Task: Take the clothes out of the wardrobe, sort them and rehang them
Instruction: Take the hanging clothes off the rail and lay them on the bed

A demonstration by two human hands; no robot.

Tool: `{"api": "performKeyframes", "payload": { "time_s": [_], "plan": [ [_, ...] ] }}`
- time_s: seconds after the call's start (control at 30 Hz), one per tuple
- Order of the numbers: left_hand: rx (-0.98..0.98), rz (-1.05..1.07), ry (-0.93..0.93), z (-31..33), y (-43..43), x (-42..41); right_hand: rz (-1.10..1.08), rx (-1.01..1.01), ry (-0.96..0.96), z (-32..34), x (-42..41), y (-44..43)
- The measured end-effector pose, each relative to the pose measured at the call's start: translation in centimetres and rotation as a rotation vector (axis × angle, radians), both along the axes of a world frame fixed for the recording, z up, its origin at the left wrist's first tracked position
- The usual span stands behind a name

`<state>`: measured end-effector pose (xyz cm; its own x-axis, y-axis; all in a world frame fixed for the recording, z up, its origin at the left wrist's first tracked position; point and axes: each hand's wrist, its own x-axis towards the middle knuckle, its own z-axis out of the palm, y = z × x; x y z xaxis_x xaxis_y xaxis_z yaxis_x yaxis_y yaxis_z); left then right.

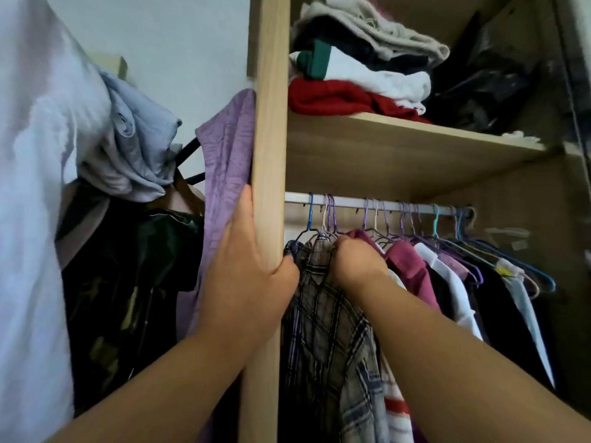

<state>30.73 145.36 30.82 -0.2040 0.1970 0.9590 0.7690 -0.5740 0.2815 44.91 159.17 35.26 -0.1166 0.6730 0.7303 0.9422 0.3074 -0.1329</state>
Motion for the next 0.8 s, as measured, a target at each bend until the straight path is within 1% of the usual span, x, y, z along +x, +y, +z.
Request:
{"api": "performKeyframes", "payload": {
  "time_s": [0.1,0.17,0.33,0.43,0.63,0.67,0.7,0.77,0.8],
  "plan": [
    [0.002,0.001,-0.002,-0.2,-0.4,0.1,-0.035,-0.048,-0.018,0.4,-0.4,0.9],
    [0.007,0.009,-0.019,-0.3,-0.5,0.2,-0.040,-0.019,-0.016,0.4,-0.1,1.2],
    [0.008,0.033,-0.025,-0.6,-0.5,0.2,-0.010,0.084,0.087,1.3,1.7,0.1],
    [-0.005,0.051,-0.035,-0.5,-0.5,0.3,-0.015,0.137,0.107,1.8,3.6,-1.6],
    [-0.071,0.031,-0.020,-0.2,-1.5,0.4,-0.042,0.233,0.059,-0.1,10.3,-6.4],
    [-0.075,0.072,-0.002,-0.2,-1.8,0.5,-0.047,0.258,0.049,-0.7,11.9,-7.5],
    [-0.065,0.159,0.048,-0.3,-2.0,0.8,-0.042,0.284,0.046,-1.4,13.6,-8.9],
    [-0.021,0.398,0.251,-0.6,-2.5,1.6,-0.012,0.322,0.071,-3.0,17.0,-11.7],
    [-0.005,0.447,0.344,-0.8,-2.8,2.2,-0.007,0.333,0.079,-3.8,18.5,-13.3]
  ]
}}
